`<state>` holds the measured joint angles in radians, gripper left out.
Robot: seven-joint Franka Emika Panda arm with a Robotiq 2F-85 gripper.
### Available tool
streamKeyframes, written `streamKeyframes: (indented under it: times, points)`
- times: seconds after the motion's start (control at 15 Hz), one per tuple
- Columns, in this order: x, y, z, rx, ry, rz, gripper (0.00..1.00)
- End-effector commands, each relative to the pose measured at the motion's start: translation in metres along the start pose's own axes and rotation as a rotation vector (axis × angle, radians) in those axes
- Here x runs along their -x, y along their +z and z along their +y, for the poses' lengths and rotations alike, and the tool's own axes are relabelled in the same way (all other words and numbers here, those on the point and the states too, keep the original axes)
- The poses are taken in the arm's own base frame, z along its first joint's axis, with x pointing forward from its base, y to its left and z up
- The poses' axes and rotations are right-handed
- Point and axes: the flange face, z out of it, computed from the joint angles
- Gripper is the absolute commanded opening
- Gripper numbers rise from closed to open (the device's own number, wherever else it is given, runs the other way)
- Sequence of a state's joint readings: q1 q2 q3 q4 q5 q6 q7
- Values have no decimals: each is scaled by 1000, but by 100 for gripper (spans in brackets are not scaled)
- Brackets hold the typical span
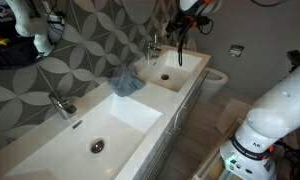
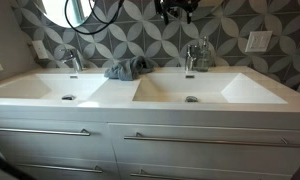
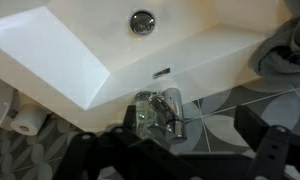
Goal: Turn the right faucet handle to the left
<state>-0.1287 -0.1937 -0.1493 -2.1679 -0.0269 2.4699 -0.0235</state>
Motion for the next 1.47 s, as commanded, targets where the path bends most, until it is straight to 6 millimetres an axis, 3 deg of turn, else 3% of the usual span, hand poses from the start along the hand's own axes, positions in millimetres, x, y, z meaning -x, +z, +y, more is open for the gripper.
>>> streamKeyframes:
  times: [0.0,0.33,0.47,0.53,0.67,1.27,1.4]
  points:
    - [0,3,0,0,-1,-7,100]
    - [1,1,-2,-2,-4,-5,100]
    - [-14,14,4,13,5,35,100]
    - [-21,18,6,7,17,55,75]
    - [-41,27,11,7,57,101,66]
    - [-131,100,18,76,371,113,2]
    - [-144,117,9,88,424,124,0]
